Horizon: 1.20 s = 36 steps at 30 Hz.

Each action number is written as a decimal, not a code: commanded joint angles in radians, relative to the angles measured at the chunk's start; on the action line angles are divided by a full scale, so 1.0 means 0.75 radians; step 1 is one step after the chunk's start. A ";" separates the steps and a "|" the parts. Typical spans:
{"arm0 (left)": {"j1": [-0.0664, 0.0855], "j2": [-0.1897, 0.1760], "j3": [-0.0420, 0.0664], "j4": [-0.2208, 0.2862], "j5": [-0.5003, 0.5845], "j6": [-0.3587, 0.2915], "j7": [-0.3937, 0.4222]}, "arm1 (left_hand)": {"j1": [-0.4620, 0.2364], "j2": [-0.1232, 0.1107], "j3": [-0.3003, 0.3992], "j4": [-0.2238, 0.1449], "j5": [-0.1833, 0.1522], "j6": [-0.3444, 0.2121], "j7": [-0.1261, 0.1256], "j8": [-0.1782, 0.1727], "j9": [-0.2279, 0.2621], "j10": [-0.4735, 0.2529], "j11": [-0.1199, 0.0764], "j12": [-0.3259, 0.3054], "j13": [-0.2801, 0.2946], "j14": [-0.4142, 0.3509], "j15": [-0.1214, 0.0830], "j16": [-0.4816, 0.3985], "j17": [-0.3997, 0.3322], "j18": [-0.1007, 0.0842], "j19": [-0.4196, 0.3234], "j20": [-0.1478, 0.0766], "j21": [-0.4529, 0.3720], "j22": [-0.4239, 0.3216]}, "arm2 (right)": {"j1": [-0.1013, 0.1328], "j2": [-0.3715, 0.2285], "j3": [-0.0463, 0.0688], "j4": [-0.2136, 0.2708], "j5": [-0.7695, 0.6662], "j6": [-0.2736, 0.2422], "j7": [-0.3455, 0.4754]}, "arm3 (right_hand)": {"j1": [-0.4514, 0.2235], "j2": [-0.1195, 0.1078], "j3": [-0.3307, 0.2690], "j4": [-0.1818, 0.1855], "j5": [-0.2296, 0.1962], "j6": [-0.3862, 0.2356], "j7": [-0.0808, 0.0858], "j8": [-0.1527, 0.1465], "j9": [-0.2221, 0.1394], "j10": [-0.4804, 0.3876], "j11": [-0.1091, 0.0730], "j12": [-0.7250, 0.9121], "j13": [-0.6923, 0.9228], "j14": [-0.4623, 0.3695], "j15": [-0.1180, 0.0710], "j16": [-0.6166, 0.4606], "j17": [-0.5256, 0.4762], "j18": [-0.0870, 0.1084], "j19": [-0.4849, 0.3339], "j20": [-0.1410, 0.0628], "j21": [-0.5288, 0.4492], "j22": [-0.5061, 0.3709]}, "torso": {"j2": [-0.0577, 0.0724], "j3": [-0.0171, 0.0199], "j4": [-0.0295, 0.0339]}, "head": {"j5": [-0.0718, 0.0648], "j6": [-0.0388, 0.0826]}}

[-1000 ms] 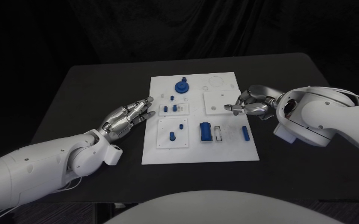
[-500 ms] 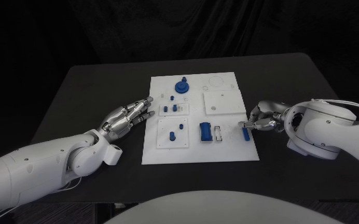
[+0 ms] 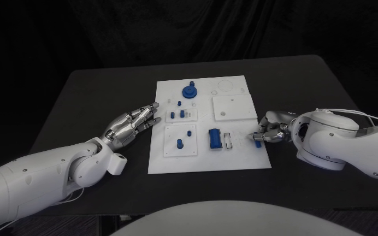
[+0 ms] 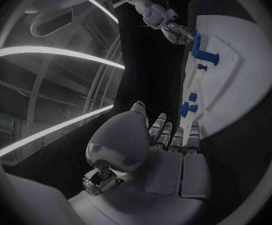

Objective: Assemble the parts on the task board

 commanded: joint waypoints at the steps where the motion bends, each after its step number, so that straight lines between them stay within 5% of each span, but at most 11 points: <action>1: -0.002 0.003 0.001 0.001 0.008 0.005 0.013 | 0.015 -0.002 0.008 0.001 0.007 0.012 0.000 0.009 0.002 -0.001 0.006 0.005 0.002 0.002 0.008 0.009 0.001 0.008 0.001 0.006 0.008 0.000 | -0.007 0.009 0.000 -0.005 -0.031 0.007 -0.023 | 0.019 -0.001 0.002 -0.010 0.002 0.007 -0.003 -0.009 -0.004 0.139 0.004 0.004 0.351 0.085 0.006 -0.008 0.035 0.014 0.036 0.004 -0.005 0.255 | 0.000 0.0001 0.0001 | -0.001 0.000; 9: -0.002 0.006 0.001 0.001 0.008 0.009 0.009 | 0.016 -0.002 0.009 0.001 0.009 0.012 0.000 0.009 0.002 -0.001 0.006 0.005 0.002 0.002 0.008 0.009 0.001 0.008 0.001 0.006 0.008 0.001 | -0.033 0.038 0.000 -0.020 -0.032 0.051 -0.033 | 0.159 -0.012 0.049 -0.046 0.133 0.006 -0.005 -0.031 -0.028 0.139 0.002 0.004 0.351 0.084 0.004 -0.012 0.028 0.015 0.035 0.001 -0.011 0.254 | 0.000 0.0001 0.0001 | -0.003 0.000; 12: -0.002 0.006 0.001 0.000 0.008 0.010 0.008 | 0.018 -0.001 0.011 -0.001 0.012 0.011 0.000 0.009 0.001 -0.001 0.007 0.006 0.002 0.002 0.008 0.009 0.001 0.008 0.001 0.007 0.008 0.001 | -0.045 0.050 0.000 -0.030 -0.032 0.069 -0.036 | 0.247 -0.013 0.098 -0.091 0.233 -0.005 -0.003 -0.053 -0.047 0.139 0.002 0.004 0.351 0.082 0.003 -0.017 0.017 0.016 0.032 0.000 -0.018 0.252 | 0.000 0.0002 0.0001 | -0.001 0.000; 20: -0.003 0.011 0.001 -0.005 0.008 0.017 0.003 | 0.023 0.000 0.016 -0.004 0.018 0.012 0.003 0.009 0.001 0.001 0.010 0.008 0.002 0.002 0.008 0.009 0.001 0.008 0.002 0.008 0.009 0.001 | -0.067 0.077 0.000 -0.046 -0.026 0.069 -0.028 | 0.320 -0.016 0.168 -0.153 0.336 -0.044 0.018 -0.072 -0.068 0.139 0.020 0.004 0.351 0.078 0.017 -0.027 -0.003 0.021 0.022 0.012 -0.046 0.244 | 0.000 0.0002 0.0001 | -0.001 0.000; 36: -0.006 0.016 0.001 -0.009 0.008 0.022 0.002 | 0.030 0.002 0.028 -0.009 0.029 0.015 0.009 0.011 0.002 0.003 0.017 0.011 0.003 0.003 0.006 0.010 0.001 0.010 0.002 0.008 0.009 0.001 | -0.063 0.057 0.002 -0.010 0.457 -0.293 0.271 | 0.323 -0.028 0.252 -0.208 0.518 -0.047 0.019 -0.016 -0.043 0.139 0.019 0.004 0.351 0.081 0.017 -0.022 0.008 0.021 0.025 0.011 -0.045 0.245 | 0.000 0.0002 0.0001 | 0.006 0.000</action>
